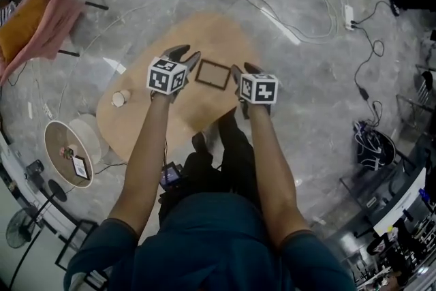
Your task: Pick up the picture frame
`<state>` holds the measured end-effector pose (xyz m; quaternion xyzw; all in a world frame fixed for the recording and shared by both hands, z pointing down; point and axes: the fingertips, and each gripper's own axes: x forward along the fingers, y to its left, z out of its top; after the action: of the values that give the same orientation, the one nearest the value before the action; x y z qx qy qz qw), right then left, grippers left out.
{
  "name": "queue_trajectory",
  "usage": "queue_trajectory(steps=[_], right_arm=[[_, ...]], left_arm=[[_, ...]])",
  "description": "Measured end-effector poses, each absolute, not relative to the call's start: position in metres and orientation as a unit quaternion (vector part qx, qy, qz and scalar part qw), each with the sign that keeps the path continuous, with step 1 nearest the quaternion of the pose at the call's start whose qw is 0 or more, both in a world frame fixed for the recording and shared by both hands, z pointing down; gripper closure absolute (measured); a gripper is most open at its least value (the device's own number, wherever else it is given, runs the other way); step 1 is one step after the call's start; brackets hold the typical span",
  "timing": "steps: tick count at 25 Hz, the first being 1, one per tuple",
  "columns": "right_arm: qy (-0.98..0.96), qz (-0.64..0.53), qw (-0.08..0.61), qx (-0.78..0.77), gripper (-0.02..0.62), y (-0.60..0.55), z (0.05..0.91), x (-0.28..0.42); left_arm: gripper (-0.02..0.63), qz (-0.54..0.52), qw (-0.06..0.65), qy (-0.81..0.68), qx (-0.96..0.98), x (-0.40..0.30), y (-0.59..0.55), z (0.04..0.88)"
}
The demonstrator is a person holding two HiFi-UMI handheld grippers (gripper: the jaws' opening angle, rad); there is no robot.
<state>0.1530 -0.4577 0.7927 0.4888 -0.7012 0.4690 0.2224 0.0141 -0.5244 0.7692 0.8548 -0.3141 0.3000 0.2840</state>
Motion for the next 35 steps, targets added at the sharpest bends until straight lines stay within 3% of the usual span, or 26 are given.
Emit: queue_trajectory(steps=[16,30,32,35], right_arm=[[-0.629,0.583,0.259,0.444,0.414,-0.419,0.977,0.134],[-0.610,0.622,0.253,0.420,0.414,-0.411,1.021,0.116],[-0.607,0.627,0.252,0.418,0.414,-0.408,1.026,0.112],[-0.602,0.631,0.249,0.422,0.416,-0.404,1.030,0.110]], left_arm=[[0.436,0.395,0.386,-0.284,0.784,0.002,-0.477,0.973],[0.453,0.404,0.418,-0.285,0.762,0.002,-0.459,1.018],[0.367,0.419,0.412,-0.290,0.756,-0.002,-0.459,1.022],[0.398,0.416,0.426,-0.279,0.753,0.001,-0.450,1.028]])
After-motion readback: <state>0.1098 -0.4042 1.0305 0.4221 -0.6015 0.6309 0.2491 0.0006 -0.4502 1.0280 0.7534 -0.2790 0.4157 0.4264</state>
